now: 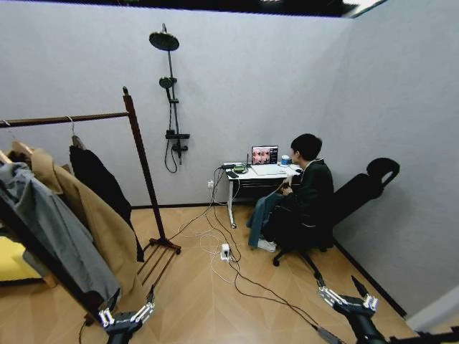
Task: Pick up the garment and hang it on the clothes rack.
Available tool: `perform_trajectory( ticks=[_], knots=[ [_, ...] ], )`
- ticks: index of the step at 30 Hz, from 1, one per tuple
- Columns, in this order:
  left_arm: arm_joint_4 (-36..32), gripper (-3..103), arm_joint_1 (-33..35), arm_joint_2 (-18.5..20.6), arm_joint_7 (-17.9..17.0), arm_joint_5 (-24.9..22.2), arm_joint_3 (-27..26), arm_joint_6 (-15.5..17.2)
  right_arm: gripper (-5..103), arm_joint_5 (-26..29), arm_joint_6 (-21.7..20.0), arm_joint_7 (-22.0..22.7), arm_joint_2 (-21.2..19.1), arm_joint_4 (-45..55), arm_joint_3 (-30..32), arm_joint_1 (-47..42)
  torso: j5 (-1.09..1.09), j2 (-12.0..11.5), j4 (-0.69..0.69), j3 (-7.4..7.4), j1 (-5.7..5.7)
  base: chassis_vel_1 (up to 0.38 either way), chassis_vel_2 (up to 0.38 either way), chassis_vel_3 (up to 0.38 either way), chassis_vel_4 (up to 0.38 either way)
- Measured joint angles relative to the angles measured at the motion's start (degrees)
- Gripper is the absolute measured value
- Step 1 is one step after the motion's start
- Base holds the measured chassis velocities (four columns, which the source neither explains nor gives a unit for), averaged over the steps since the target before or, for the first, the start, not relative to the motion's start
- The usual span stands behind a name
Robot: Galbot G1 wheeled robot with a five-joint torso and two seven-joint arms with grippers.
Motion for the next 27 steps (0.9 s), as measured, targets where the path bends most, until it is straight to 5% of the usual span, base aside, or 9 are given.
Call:
perform_trajectory(
  ticks=[13, 27],
  knots=[
    [0.0, 100, 0.0, 0.0, 0.0, 0.0, 0.0, 0.0, 100, 0.0, 0.0, 0.0, 0.0, 0.0, 0.0, 0.0, 0.02, 0.0, -0.01, 0.0, -0.01, 0.037, -0.032, -0.033, 0.039],
    [0.0, 100, 0.0, 0.0, 0.0, 0.0, 0.0, 0.0, 100, 0.0, 0.0, 0.0, 0.0, 0.0, 0.0, 0.0, 0.01, 0.0, -0.01, -0.01, -0.03, 0.204, -0.21, -0.203, 0.207]
  ],
)
